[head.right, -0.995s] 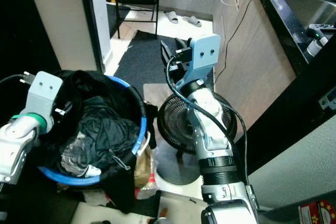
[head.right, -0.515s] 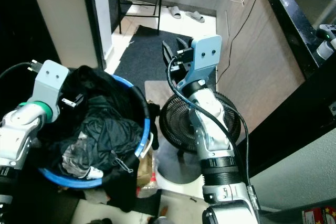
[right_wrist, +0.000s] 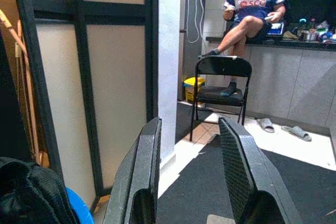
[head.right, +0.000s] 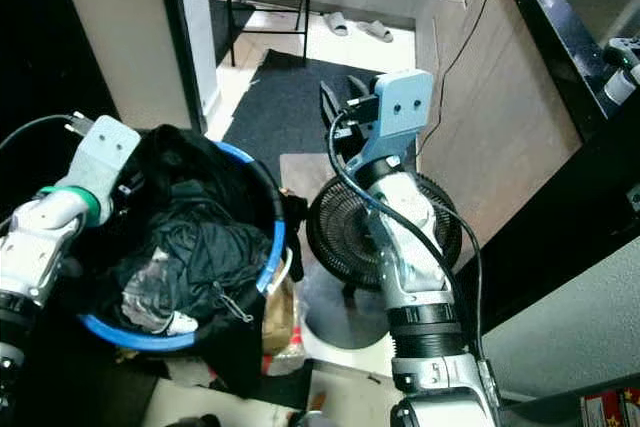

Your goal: Clothes washing

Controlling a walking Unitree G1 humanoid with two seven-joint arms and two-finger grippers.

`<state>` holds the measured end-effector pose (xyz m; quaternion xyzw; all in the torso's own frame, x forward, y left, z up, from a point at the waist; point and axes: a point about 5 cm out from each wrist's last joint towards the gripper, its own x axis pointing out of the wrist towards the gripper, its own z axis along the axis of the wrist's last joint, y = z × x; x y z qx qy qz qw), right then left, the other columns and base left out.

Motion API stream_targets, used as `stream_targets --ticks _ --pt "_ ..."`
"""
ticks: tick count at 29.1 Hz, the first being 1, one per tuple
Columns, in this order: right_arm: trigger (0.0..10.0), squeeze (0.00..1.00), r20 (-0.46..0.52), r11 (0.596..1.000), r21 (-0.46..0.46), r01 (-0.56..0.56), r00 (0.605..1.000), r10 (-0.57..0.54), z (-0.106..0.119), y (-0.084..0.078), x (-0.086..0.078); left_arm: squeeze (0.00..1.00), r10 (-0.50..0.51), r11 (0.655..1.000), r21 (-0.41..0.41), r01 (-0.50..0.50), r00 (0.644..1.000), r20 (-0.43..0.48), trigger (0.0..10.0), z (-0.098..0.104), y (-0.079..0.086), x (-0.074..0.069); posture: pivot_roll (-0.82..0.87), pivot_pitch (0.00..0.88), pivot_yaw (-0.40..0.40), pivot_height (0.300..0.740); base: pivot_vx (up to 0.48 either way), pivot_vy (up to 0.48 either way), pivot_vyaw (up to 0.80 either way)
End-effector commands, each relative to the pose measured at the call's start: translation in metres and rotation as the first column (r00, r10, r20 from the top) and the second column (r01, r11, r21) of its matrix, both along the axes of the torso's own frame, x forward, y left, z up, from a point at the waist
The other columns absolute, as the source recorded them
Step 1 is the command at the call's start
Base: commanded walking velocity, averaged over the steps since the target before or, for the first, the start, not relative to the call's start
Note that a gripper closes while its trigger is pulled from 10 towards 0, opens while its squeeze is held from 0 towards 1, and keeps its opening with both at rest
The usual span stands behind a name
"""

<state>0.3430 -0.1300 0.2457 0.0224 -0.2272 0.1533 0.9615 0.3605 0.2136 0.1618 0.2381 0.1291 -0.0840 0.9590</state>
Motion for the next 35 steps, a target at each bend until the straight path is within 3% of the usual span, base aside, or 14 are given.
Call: stream_targets --ticks 1,5,17,19,22,26,28,29,30,31,32,33,34,35 --pt "10.0 0.0 -0.022 1.0 0.001 0.013 1.0 -0.013 -0.004 -0.003 0.0 0.0 0.013 0.996 -0.087 -0.021 0.996 -0.09 0.0 -0.019 0.002 -0.008 0.02 0.112 -0.006 0.74 0.0 0.0 0.0" --pt "10.0 0.0 -0.022 1.0 0.004 0.014 1.0 -0.014 -0.004 -0.003 0.0 0.0 0.025 0.989 -0.145 -0.029 0.999 -0.031 0.0 -0.006 0.002 -0.008 0.02 0.111 -0.006 0.74 0.0 0.0 0.0" --pt "10.0 0.0 -0.024 1.0 0.013 0.018 1.0 -0.017 -0.004 -0.005 0.001 0.0 0.023 0.98 -0.199 0.0 0.993 0.115 0.0 0.029 0.002 -0.004 0.03 0.105 -0.01 0.74 0.0 0.0 0.0" --pt "10.0 0.0 -0.024 1.0 0.014 0.016 1.0 -0.015 -0.003 -0.003 0.001 0.0 0.02 0.964 -0.264 0.035 0.979 0.202 0.0 0.055 -0.003 -0.006 0.03 0.104 -0.011 0.74 0.0 0.0 0.0" --pt "10.0 0.0 -0.023 1.0 0.014 0.014 1.0 -0.014 -0.003 -0.003 0.002 0.0 0.018 0.956 -0.29 0.05 0.973 0.228 0.0 0.064 -0.005 -0.006 0.03 0.104 -0.011 0.74 0.0 0.0 0.0" --pt "10.0 0.0 -0.022 1.0 0.017 0.012 1.0 -0.012 -0.003 -0.002 0.002 0.0 0.024 0.907 -0.397 0.141 0.923 0.383 0.0 0.109 -0.02 -0.01 0.03 0.098 -0.014 0.74 0.0 0.0 0.0" --pt "10.0 0.0 -0.022 1.0 0.017 0.012 1.0 -0.012 -0.003 -0.002 0.002 0.0 0.024 0.907 -0.397 0.141 0.923 0.383 0.0 0.109 -0.02 -0.01 0.03 0.098 -0.014 0.74 0.0 0.0 0.0" --pt "10.0 0.0 -0.021 1.0 0.018 0.012 1.0 -0.012 -0.002 -0.002 0.003 0.0 0.034 0.889 -0.424 0.173 0.898 0.438 0.0 0.126 -0.025 -0.012 0.04 0.096 -0.018 0.74 0.0 0.0 0.0" --pt "10.0 0.0 -0.021 1.0 0.018 0.012 1.0 -0.012 -0.002 -0.002 0.003 0.0 0.034 0.889 -0.424 0.173 0.898 0.438 0.0 0.126 -0.025 -0.012 0.04 0.096 -0.018 0.74 0.0 0.0 0.0" --pt "10.0 0.0 -0.019 1.0 0.019 0.01 1.0 -0.009 -0.001 -0.002 0.003 0.0 0.063 0.865 -0.448 0.227 0.836 0.545 10.0 0.158 -0.033 -0.014 0.04 0.095 -0.022 0.74 0.0 0.0 0.0" --pt "10.0 0.0 -0.019 1.0 0.019 0.01 1.0 -0.009 -0.001 -0.002 0.003 0.0 0.063 0.865 -0.448 0.227 0.836 0.545 10.0 0.158 -0.033 -0.014 0.04 0.095 -0.022 0.74 0.0 0.0 0.0" --pt "10.0 0.0 -0.017 1.0 0.021 0.007 1.0 -0.006 0.0 -0.001 0.004 0.0 0.083 0.835 -0.463 0.298 0.763 0.641 10.0 0.19 -0.041 -0.019 0.04 0.091 -0.024 0.74 0.0 0.0 0.0" --pt "10.0 0.0 -0.017 1.0 0.021 0.007 1.0 -0.006 0.0 -0.001 0.004 0.0 0.083 0.835 -0.463 0.298 0.763 0.641 10.0 0.19 -0.041 -0.019 0.04 0.091 -0.024 0.74 0.0 0.0 0.0" --pt "10.0 0.0 -0.014 1.0 0.023 0.003 1.0 -0.003 0.0 0.001 0.005 0.0 0.066 0.798 -0.394 0.456 0.583 0.809 10.0 0.242 -0.058 -0.039 0.04 0.085 -0.023 0.74 0.0 0.0 0.0"
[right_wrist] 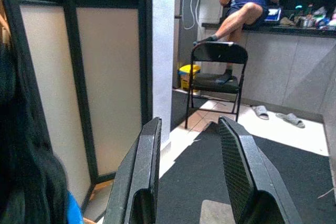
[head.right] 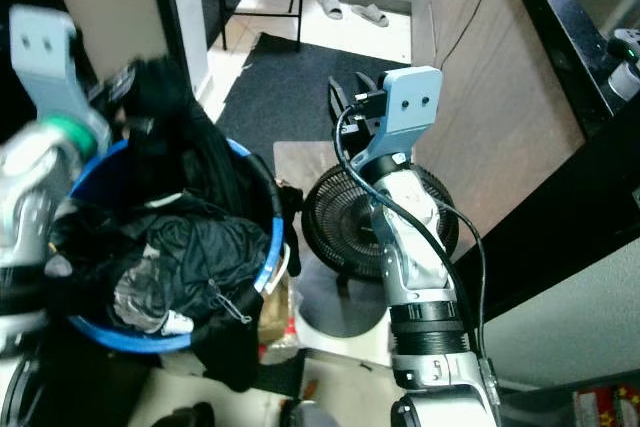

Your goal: Clothes washing

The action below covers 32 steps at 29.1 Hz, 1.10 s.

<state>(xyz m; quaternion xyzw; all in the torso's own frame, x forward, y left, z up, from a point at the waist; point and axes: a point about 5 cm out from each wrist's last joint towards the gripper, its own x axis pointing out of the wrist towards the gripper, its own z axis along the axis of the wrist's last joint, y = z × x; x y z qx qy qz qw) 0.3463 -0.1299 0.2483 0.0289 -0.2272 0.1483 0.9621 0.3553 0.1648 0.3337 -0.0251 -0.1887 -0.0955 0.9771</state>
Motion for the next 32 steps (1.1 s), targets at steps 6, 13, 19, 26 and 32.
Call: stream_targets --ticks 6,13,19,26,32 --pt "10.0 0.0 -0.007 1.0 0.011 -0.001 1.0 0.001 -0.001 0.0 0.001 0.0 -0.213 0.977 0.1 0.189 0.81 0.546 10.0 0.1 -0.039 -0.068 0.04 0.081 -0.018 0.74 0.0 0.0 0.0" --pt "10.0 0.0 0.02 1.0 0.027 0.003 1.0 -0.003 0.008 0.002 0.001 0.0 -0.398 0.917 0.197 0.348 0.748 0.531 10.0 0.093 -0.054 -0.095 0.05 0.076 -0.022 0.74 0.0 0.0 0.0" --pt "10.0 0.0 0.045 0.999 0.036 -0.004 0.999 0.002 0.015 -0.001 0.001 0.0 -0.318 0.947 0.17 0.271 0.852 0.415 10.0 0.077 -0.033 -0.074 0.04 0.066 -0.017 0.74 0.0 0.0 0.0" --pt "10.0 0.0 0.04 0.999 0.034 0.01 0.999 -0.012 0.011 -0.005 -0.002 0.0 -0.074 0.93 0.363 0.054 0.996 0.042 10.0 -0.023 -0.001 -0.028 0.04 0.071 -0.007 0.74 0.0 0.0 0.0" --pt "10.0 0.0 0.034 0.999 0.036 0.006 0.999 -0.007 0.01 -0.003 -0.002 0.0 0.036 0.932 0.363 0.002 0.995 -0.098 10.0 -0.058 0.027 -0.026 0.05 0.076 -0.01 0.74 0.0 0.0 0.0"
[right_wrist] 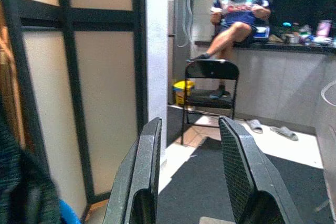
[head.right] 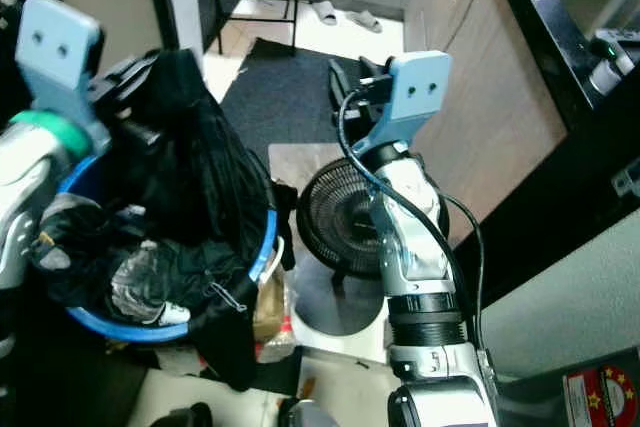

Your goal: Clothes washing

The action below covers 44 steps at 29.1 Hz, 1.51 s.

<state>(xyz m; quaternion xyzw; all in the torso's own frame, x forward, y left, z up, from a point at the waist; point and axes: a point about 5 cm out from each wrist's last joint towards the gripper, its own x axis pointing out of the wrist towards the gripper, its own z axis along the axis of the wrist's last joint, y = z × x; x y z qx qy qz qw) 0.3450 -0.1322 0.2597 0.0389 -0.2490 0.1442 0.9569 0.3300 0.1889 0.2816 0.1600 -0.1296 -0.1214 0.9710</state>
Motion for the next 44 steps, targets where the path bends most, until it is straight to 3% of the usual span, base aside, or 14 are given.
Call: stream_targets --ticks 1,7,10,13,17,20,26,27,31,33,34,37,39,44 --pt "10.0 0.0 -0.007 1.0 0.008 0.004 1.0 -0.004 -0.002 -0.001 0.0 0.0 0.008 1.0 -0.014 -0.008 1.0 -0.025 10.0 -0.006 0.003 -0.001 0.05 0.076 -0.01 0.74 0.0 0.0 0.0" --pt "10.0 0.0 -0.011 1.0 0.008 -0.005 1.0 0.005 -0.002 0.0 0.0 0.0 0.073 0.99 -0.122 -0.077 0.997 -0.032 10.0 -0.007 0.012 0.0 0.05 0.083 -0.017 0.74 0.0 0.0 0.0" --pt "10.0 0.0 -0.015 1.0 0.007 -0.007 1.0 0.007 -0.002 0.001 0.0 0.0 0.245 0.935 -0.272 -0.227 0.969 0.032 10.0 0.012 0.034 0.008 0.04 0.085 -0.019 0.74 0.0 0.0 0.0" --pt "10.0 0.0 -0.015 1.0 0.006 -0.006 1.0 0.006 -0.002 0.0 0.0 0.0 0.218 0.946 -0.266 -0.185 0.971 0.101 10.0 0.027 0.032 0.01 0.04 0.086 -0.019 0.74 0.0 0.0 0.0" --pt "10.0 0.0 -0.01 1.0 0.008 -0.004 1.0 0.004 -0.001 -0.001 -0.001 0.0 -0.179 0.964 -0.151 0.217 0.957 0.227 10.0 0.055 -0.028 0.0 0.04 0.085 -0.016 0.74 0.0 0.0 0.0" --pt "10.0 0.0 -0.003 1.0 0.011 -0.002 1.0 0.002 0.001 -0.001 -0.001 0.0 -0.536 0.808 -0.125 0.576 0.806 0.252 10.0 0.062 -0.09 -0.018 0.03 0.084 -0.016 0.74 0.0 0.0 0.0" --pt "10.0 0.0 -0.002 1.0 0.011 -0.002 1.0 0.002 0.002 0.0 -0.001 0.0 -0.63 0.733 -0.124 0.669 0.736 0.25 10.0 0.065 -0.112 -0.023 0.02 0.084 -0.015 0.74 0.0 0.0 0.0" --pt "10.0 0.0 -0.001 1.0 0.01 0.0 1.0 0.0 0.002 -0.001 -0.001 0.0 -0.702 0.674 -0.096 0.733 0.675 0.229 10.0 0.061 -0.134 -0.024 0.02 0.083 -0.01 0.74 0.0 0.0 0.0" --pt "10.0 0.0 -0.001 1.0 0.01 0.002 1.0 -0.002 0.002 -0.001 -0.002 0.0 -0.782 0.598 -0.047 0.8 0.595 0.184 10.0 0.052 -0.163 -0.028 0.01 0.084 -0.002 0.74 0.0 0.0 0.0" --pt "10.0 0.0 -0.001 1.0 0.011 0.006 1.0 -0.006 0.001 -0.001 -0.003 0.0 -0.787 0.605 -0.022 0.796 0.602 0.137 10.0 0.041 -0.169 -0.025 0.01 0.086 0.001 0.74 0.0 0.0 0.0" --pt "10.0 0.0 -0.005 1.0 0.011 0.012 1.0 -0.012 0.0 -0.003 -0.003 0.0 -0.741 0.671 0.039 0.741 0.669 0.054 10.0 0.022 -0.163 -0.017 0.01 0.09 0.002 0.74 0.0 0.0 0.0" --pt "10.0 0.0 -0.008 1.0 0.011 0.017 1.0 -0.017 -0.001 -0.004 -0.004 0.0 -0.689 0.722 0.086 0.687 0.725 -0.011 10.0 0.007 -0.156 -0.01 0.02 0.092 0.003 0.74 0.0 0.0 0.0" --pt "10.0 0.0 -0.012 1.0 0.009 0.021 1.0 -0.021 -0.003 -0.005 -0.004 0.0 -0.592 0.794 0.097 0.601 0.799 -0.104 10.0 -0.013 -0.133 0.0 0.02 0.094 0.004 0.74 0.0 0.0 0.0" --pt "10.0 0.0 -0.014 1.0 0.011 0.021 1.0 -0.021 -0.004 -0.005 -0.005 0.0 -0.469 0.867 0.096 0.488 0.866 -0.173 10.0 -0.032 -0.091 0.003 0.03 0.104 0.004 0.74 0.0 0.0 0.0"
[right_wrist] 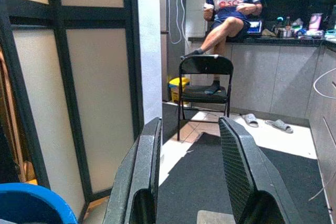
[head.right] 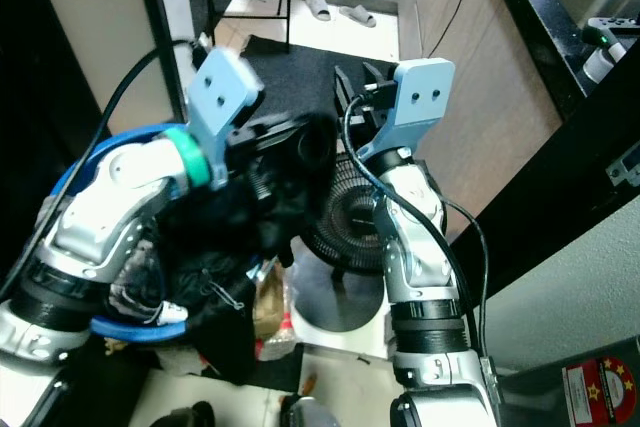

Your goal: Clothes washing

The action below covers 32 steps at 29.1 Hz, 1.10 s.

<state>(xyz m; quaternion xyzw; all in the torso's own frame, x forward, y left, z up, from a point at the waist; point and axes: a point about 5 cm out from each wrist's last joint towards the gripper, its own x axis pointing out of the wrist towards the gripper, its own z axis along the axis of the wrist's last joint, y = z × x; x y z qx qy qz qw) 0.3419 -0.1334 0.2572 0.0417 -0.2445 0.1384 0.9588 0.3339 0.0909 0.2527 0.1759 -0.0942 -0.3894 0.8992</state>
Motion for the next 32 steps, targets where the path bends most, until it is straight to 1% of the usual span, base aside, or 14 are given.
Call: stream_targets --ticks 1,3,4,5,8,13,14,15,16,21,31,32 --pt "10.0 0.0 -0.006 1.0 0.005 0.01 1.0 -0.01 -0.001 -0.004 -0.002 0.0 0.069 0.997 0.026 -0.069 0.997 -0.027 10.0 -0.012 0.026 -0.005 0.03 0.107 0.001 0.74 0.0 0.0 0.0" --pt "10.0 0.0 -0.009 1.0 0.006 0.007 1.0 -0.007 -0.002 -0.003 -0.002 0.0 0.118 0.992 0.046 -0.115 0.991 -0.061 10.0 -0.023 0.049 -0.011 0.04 0.109 -0.001 0.74 0.0 0.0 0.0" --pt "10.0 0.0 -0.01 1.0 0.005 0.005 1.0 -0.005 -0.002 -0.003 -0.001 0.0 0.136 0.989 0.059 -0.132 0.989 -0.066 10.0 -0.027 0.056 -0.013 0.04 0.109 -0.002 0.74 0.0 0.0 0.0" --pt "10.0 0.0 -0.01 1.0 0.005 0.005 1.0 -0.005 -0.002 -0.003 -0.001 0.0 0.136 0.989 0.059 -0.132 0.989 -0.066 10.0 -0.027 0.056 -0.013 0.04 0.109 -0.002 0.74 0.0 0.0 0.0" --pt "10.0 0.0 -0.014 1.0 0.003 -0.001 1.0 0.001 -0.003 -0.002 -0.001 0.0 0.169 0.984 0.07 -0.164 0.982 -0.088 10.0 -0.034 0.067 -0.019 0.04 0.11 -0.005 0.74 0.0 0.0 0.0" --pt "10.0 0.0 -0.015 1.0 0.002 -0.003 1.0 0.003 -0.003 -0.001 -0.001 0.0 0.184 0.982 0.056 -0.179 0.979 -0.091 10.0 -0.035 0.067 -0.019 0.04 0.108 -0.007 0.74 0.0 0.0 0.0" --pt "10.0 0.0 -0.014 1.0 0.0 -0.004 1.0 0.004 -0.003 -0.001 -0.001 0.27 0.199 0.98 0.023 -0.197 0.977 -0.08 10.0 -0.03 0.064 -0.016 0.04 0.108 -0.007 0.74 0.0 0.0 0.0" --pt "10.0 0.0 -0.013 1.0 -0.001 -0.004 1.0 0.004 -0.002 -0.001 -0.001 0.97 0.208 0.978 -0.003 -0.209 0.975 -0.082 10.0 -0.027 0.064 -0.014 0.04 0.108 -0.007 0.74 0.0 0.0 0.0" --pt "10.0 0.0 -0.013 1.0 -0.001 -0.004 1.0 0.004 -0.002 -0.001 -0.001 1.0 0.211 0.977 -0.019 -0.213 0.974 -0.083 10.0 -0.025 0.063 -0.013 0.03 0.1 -0.008 0.74 0.0 0.0 0.0" --pt "10.0 0.0 -0.01 1.0 -0.004 0.0 1.0 0.0 -0.001 -0.003 -0.001 1.0 0.209 0.976 -0.053 -0.213 0.975 -0.074 10.0 -0.018 0.063 -0.012 0.03 0.098 -0.007 0.74 0.0 0.0 0.0" --pt "10.0 0.0 -0.009 1.0 -0.019 0.008 1.0 -0.009 -0.001 -0.006 0.0 1.0 0.212 0.973 -0.075 -0.217 0.975 -0.067 10.0 -0.013 0.063 -0.014 0.03 0.092 -0.012 0.74 0.0 0.0 0.0" --pt "10.0 0.0 -0.018 0.999 -0.042 0.024 1.0 -0.024 -0.001 -0.008 0.004 0.0 0.229 0.965 -0.115 -0.237 0.97 -0.075 10.0 -0.011 0.066 -0.014 0.03 0.092 -0.013 0.74 0.0 0.0 0.0"
